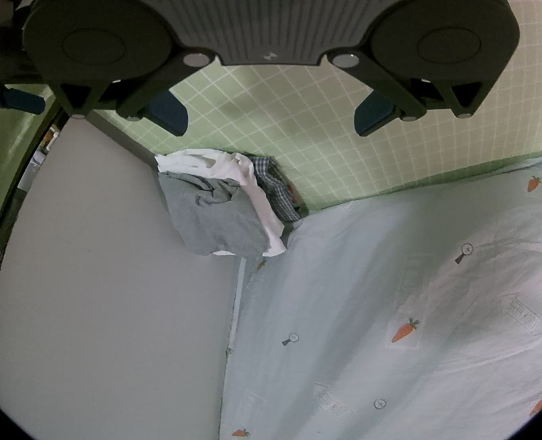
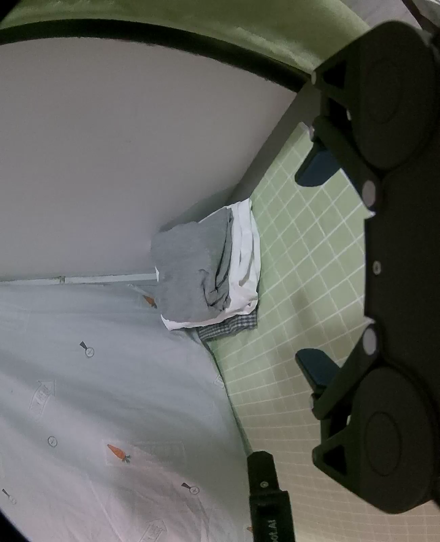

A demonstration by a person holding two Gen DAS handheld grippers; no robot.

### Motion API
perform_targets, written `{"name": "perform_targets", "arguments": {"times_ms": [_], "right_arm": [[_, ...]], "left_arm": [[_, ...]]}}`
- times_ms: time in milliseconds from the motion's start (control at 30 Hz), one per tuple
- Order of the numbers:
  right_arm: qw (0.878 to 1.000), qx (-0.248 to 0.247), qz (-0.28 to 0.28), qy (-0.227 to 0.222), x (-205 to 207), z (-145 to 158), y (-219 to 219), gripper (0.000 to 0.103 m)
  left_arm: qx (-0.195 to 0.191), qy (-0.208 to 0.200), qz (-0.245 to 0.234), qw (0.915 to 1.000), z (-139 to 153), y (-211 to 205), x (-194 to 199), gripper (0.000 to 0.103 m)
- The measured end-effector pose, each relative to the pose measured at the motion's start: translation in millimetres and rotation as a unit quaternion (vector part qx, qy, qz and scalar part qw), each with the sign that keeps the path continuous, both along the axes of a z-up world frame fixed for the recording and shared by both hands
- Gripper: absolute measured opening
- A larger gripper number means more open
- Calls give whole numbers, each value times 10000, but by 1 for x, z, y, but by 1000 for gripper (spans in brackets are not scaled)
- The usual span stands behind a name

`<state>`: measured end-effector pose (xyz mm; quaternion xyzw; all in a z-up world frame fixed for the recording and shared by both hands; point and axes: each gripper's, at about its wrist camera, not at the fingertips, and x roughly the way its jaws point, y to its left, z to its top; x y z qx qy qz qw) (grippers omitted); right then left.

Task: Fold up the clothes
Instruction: 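Open both grippers and pull them back from the stack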

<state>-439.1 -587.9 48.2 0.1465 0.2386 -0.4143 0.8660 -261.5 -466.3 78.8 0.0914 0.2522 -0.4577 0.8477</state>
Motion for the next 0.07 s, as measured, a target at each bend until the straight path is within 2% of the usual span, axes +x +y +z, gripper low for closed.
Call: {"name": "perform_targets", "arguments": {"times_ms": [67], "right_arm": [[10000,-1,7,-5,1,0,0,103]], "left_arm": [[-25,-18,2,10000,1,1,1,103]]}}
